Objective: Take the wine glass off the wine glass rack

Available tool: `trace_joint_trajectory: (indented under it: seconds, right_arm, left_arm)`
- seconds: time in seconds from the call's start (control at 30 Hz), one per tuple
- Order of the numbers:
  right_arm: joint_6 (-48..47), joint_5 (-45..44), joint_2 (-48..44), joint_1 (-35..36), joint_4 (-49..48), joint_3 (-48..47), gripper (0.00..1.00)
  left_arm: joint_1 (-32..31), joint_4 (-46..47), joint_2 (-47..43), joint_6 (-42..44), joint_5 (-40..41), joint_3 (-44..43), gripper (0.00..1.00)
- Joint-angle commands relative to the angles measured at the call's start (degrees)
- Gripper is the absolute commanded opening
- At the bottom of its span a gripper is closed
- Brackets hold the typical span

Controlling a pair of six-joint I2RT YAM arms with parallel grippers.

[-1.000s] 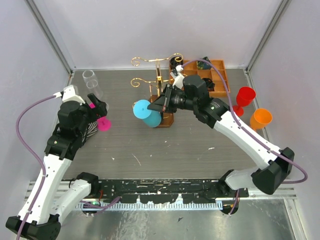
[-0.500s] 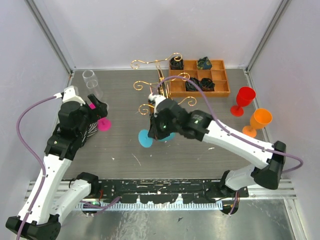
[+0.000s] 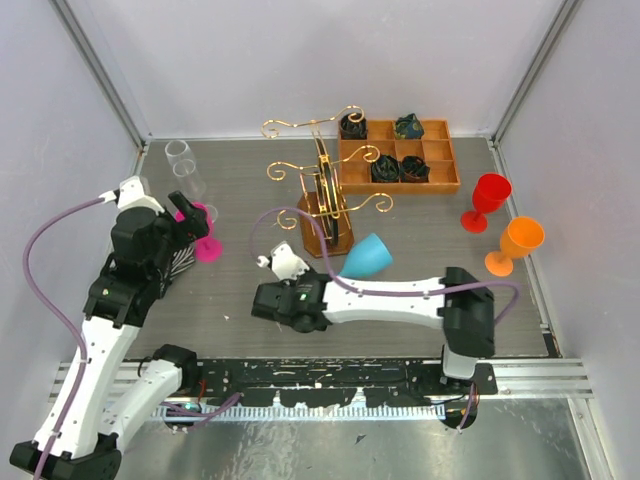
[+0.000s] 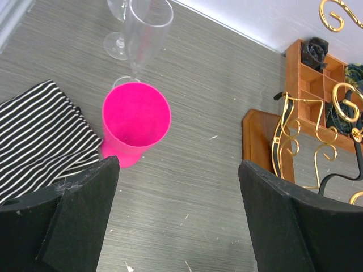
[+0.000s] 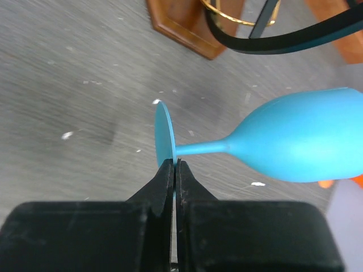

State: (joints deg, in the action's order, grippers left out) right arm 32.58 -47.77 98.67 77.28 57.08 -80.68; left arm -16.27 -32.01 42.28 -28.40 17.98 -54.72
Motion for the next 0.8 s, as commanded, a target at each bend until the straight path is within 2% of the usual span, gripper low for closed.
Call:
trace_joint_trajectory:
  seconds: [0.0,0.3,0.5,0.77]
  right_arm:
    - [6.4,-15.7,6.5,2.0,7.9,-1.2,0.01]
    - [11.7,-21.0,20.9,2.5,13.4,-3.3,0.01]
    - [14.6,-19.6,25.5,2.6,14.0,0.2,0.01]
    - [13.8,-17.1,29.7,3.4,11.2,0.5,0.0]
  left_arm:
    - [-0.1,-1.9,-2.4,-0.3,5.7,-2.8,0.92]
    - [-0.1,-4.6,-4.6,0.4,9.1,-4.0,0.93]
    - [-0.1,-3.5,-6.3,1.2,9.8,-3.2,0.95]
    - [-0.1,-4.2,-5.7,1.8,9.3,-3.5,0.96]
